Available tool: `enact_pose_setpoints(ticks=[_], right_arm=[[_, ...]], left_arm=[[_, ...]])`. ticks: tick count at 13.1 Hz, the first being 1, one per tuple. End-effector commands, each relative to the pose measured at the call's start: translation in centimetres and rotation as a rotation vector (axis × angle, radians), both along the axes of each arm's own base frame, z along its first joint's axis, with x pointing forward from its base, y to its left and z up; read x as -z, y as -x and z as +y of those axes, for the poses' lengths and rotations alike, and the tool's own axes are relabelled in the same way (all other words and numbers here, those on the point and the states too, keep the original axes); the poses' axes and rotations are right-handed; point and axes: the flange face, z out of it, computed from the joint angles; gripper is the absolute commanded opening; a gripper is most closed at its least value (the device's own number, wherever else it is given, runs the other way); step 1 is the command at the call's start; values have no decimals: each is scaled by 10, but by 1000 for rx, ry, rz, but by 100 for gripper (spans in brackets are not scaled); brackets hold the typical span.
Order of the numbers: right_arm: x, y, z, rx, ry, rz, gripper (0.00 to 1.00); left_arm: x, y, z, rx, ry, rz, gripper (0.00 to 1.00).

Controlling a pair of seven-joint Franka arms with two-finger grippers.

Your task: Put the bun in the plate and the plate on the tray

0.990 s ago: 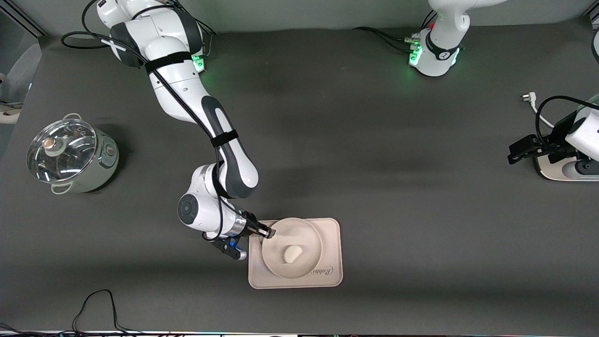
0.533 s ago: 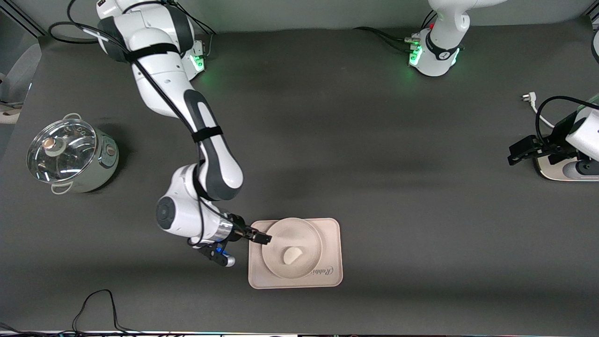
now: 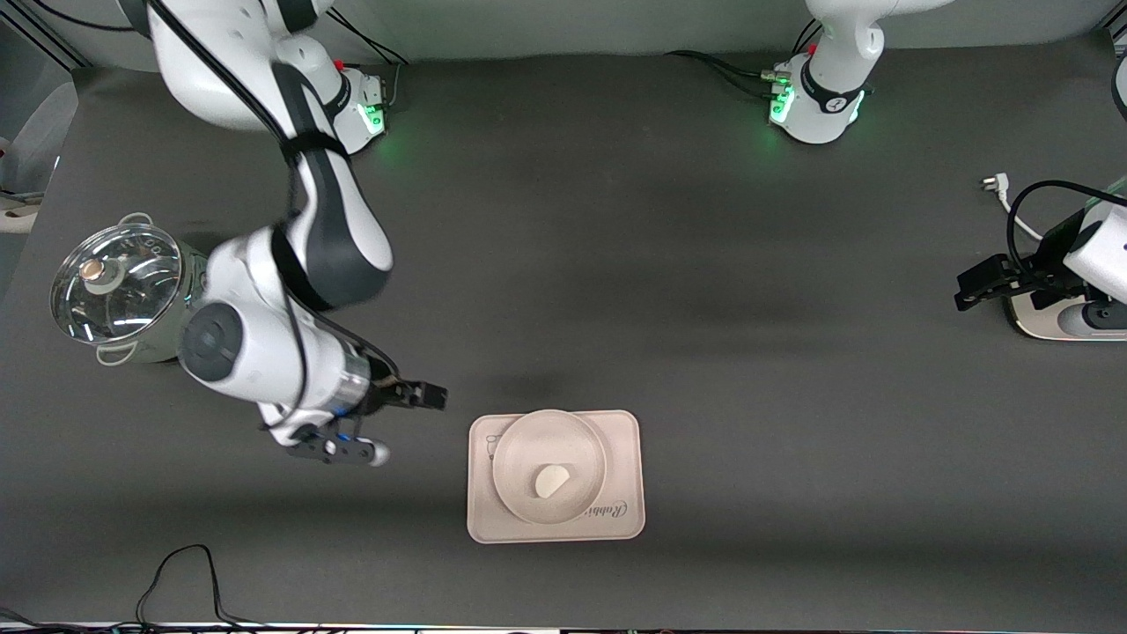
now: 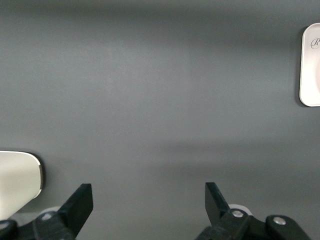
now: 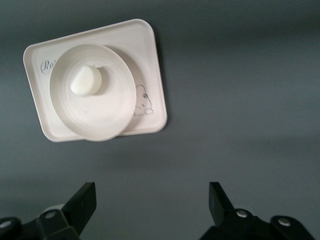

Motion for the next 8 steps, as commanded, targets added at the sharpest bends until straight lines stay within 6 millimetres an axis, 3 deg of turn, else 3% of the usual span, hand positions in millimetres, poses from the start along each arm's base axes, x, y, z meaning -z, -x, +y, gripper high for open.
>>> enact_pose_setpoints(ticks=[1,5,8], right_arm=[[-26,59,-32,-56,19,24,100],[-63,131,-79,-109,96,8,100],[-86,157,-99,-118,115,8,100]], left_arm=[[-4,2,-3,-2,9,-4,100],[-5,3,-2,-2,4,-1,100],[-5,4,-2,0,1,0,100]])
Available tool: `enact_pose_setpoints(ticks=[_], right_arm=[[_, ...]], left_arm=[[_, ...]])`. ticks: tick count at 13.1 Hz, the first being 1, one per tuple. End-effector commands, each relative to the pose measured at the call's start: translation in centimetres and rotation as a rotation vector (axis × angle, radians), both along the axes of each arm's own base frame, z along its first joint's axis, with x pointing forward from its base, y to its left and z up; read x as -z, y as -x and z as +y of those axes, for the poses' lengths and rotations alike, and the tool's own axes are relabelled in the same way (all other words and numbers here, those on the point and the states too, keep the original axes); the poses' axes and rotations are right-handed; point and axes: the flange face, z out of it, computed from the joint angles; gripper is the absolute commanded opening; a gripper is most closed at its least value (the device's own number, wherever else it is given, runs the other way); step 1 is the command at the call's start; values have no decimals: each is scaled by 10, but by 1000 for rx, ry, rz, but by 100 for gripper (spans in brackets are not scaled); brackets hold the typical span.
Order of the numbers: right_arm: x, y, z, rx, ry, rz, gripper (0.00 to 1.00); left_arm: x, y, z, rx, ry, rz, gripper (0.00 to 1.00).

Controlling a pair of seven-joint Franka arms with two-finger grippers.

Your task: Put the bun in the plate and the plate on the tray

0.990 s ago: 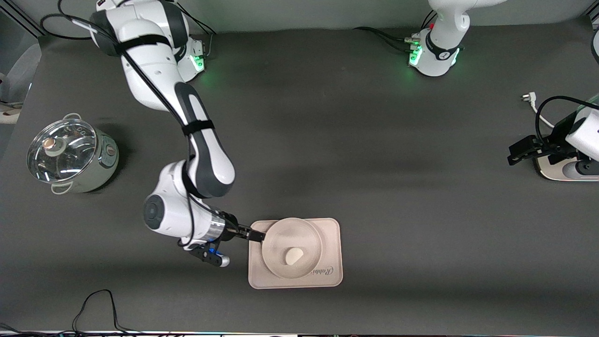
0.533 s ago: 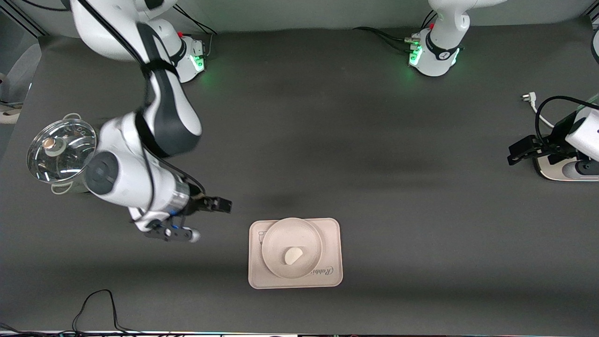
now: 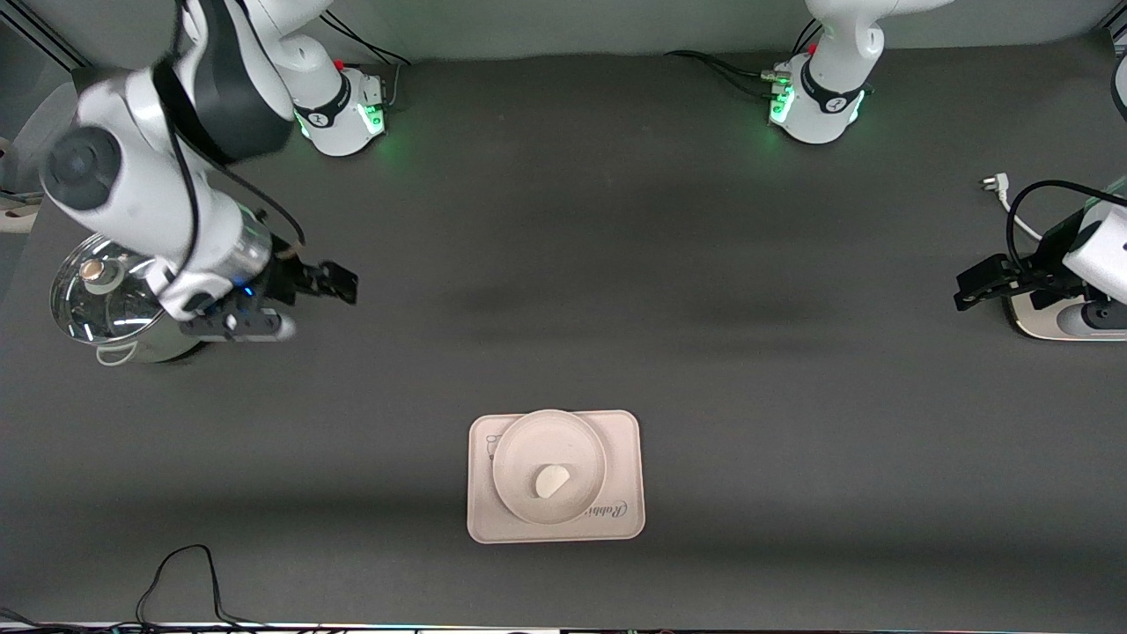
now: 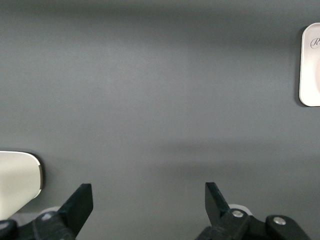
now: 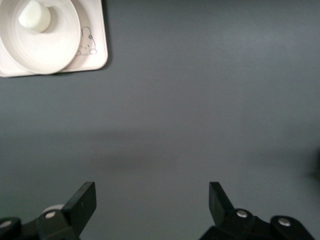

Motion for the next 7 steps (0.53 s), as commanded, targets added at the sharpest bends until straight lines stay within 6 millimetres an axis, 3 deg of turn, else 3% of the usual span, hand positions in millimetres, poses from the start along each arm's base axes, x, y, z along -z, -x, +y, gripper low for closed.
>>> enact_pose_setpoints(ticks=[1,7], right_arm=[[-14,29,-12,-31,5,-1,100],[-25,21,-42,15,-6,-25,100]], left_arm=[[-6,3,-3,0,1,-3,100],[-7,5,-3,0,-4,-1,100]])
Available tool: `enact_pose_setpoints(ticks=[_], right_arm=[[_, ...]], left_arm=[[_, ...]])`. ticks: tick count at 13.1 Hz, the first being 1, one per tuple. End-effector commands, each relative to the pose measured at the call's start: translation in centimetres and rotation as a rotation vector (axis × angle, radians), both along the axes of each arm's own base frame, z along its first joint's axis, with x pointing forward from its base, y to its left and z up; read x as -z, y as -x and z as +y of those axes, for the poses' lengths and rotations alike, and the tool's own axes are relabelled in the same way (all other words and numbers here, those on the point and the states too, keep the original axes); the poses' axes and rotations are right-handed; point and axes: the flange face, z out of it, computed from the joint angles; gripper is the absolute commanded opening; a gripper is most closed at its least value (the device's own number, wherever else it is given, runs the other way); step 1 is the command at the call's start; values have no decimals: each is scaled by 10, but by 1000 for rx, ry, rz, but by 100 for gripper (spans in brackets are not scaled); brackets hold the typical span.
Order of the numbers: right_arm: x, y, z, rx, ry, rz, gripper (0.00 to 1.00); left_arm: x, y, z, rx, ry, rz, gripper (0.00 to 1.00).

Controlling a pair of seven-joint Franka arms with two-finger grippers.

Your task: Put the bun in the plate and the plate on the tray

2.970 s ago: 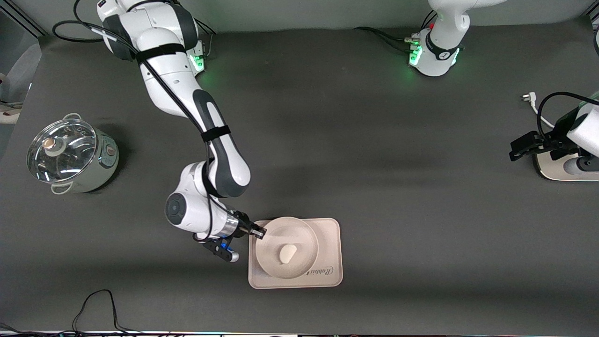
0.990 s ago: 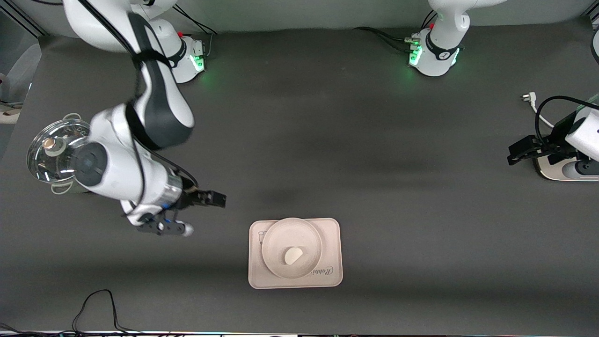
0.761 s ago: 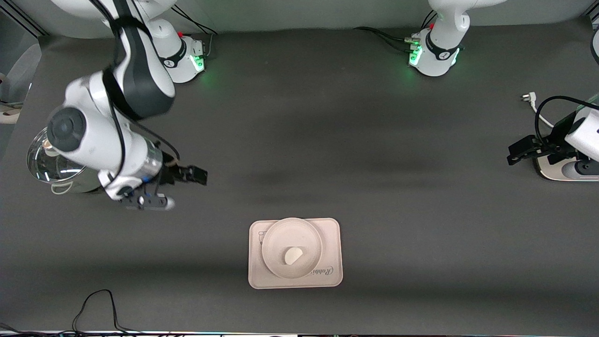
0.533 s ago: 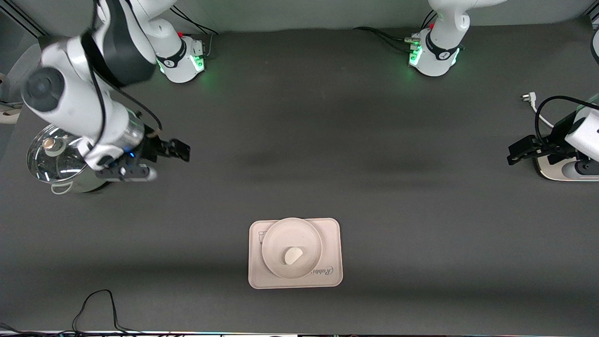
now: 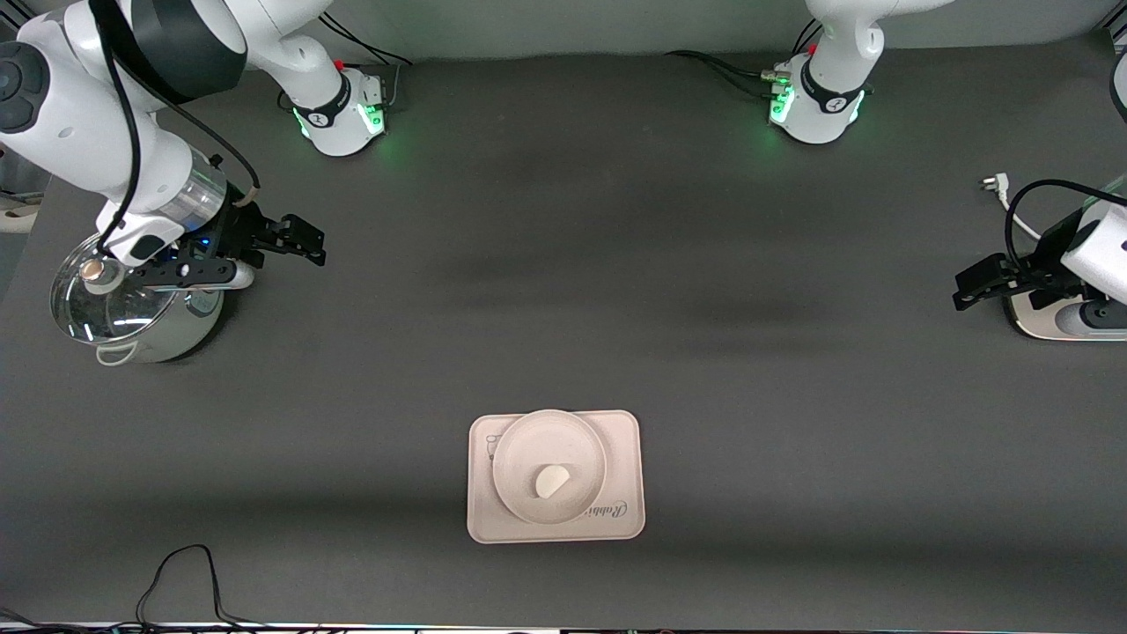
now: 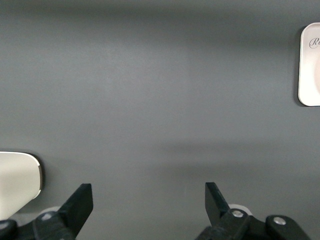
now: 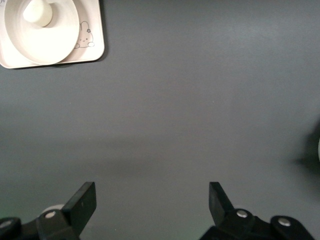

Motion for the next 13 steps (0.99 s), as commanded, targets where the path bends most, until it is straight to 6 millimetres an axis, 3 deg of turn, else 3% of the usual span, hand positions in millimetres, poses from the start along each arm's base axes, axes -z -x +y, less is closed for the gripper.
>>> enact_pose_setpoints(ticks=[1,6,11,13], right_arm=[[0,-4,-21,11,17,-14,100],[-11,-14,-61,17,33,-43,100],[-49,-47,-68,24,39,-39,100],[-56,-54,-75,15,35,-52,100]], left_arm=[[-5,5,-1,-7,-3,3,100],[-7,3,-2,-12,-3,-4,100],[-5,2,0,-16,-3,-6,100],[-4,4,-1,-16,0,4,100]])
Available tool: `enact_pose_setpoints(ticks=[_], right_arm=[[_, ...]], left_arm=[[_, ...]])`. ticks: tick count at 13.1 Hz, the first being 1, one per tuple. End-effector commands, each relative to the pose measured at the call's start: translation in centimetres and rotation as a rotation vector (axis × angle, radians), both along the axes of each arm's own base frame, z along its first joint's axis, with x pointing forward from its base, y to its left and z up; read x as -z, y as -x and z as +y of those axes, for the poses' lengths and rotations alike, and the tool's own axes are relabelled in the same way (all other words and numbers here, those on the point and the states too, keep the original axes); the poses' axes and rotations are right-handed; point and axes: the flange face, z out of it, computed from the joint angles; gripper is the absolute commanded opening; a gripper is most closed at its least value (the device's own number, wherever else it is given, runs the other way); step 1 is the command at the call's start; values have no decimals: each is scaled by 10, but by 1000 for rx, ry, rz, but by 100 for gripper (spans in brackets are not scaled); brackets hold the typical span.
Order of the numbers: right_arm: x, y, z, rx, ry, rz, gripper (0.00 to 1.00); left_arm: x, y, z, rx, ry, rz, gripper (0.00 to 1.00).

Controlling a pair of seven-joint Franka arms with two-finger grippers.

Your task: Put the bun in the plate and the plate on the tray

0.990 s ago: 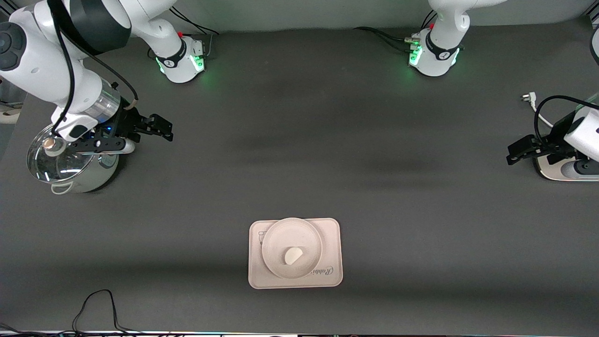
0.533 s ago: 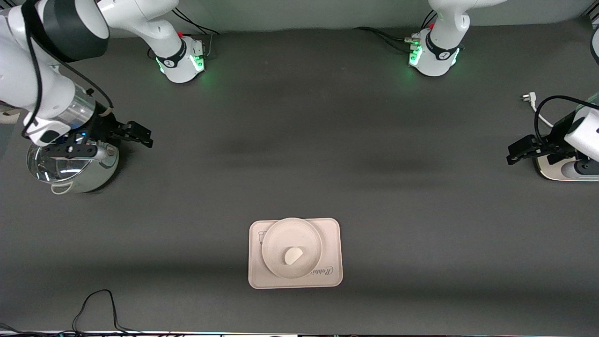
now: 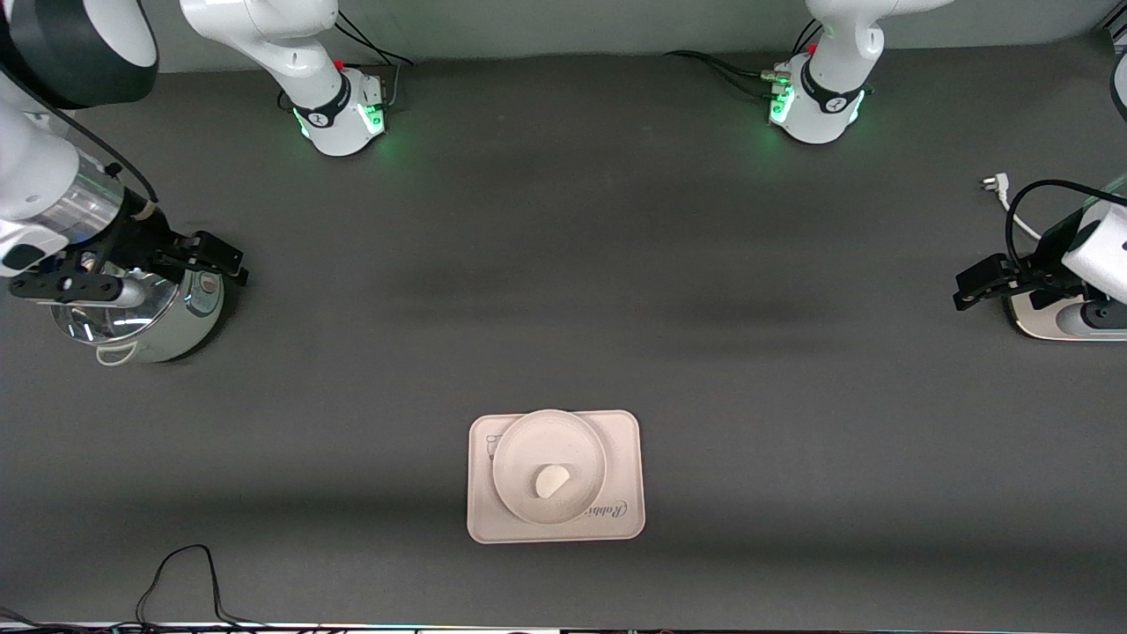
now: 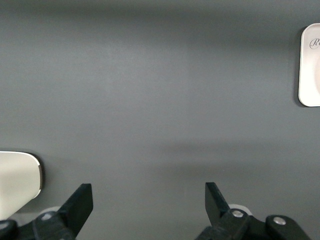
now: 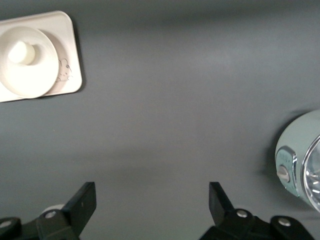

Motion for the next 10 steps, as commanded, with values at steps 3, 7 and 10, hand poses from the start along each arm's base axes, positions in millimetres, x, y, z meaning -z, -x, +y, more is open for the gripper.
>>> enact_pose_setpoints(ticks=[3,7,10], right_arm=[[-6,-15,-13,-19,10,8,100],[-5,-14,-12,-18,4,9,100],[-2,-16,-13,-18,7,15,100]], left_arm=[[-9,2,-2,-9,-4,-14,100],[-13,1,-2,-2,-7,-19,100],[-18,2,0,7,-8,-24,100]])
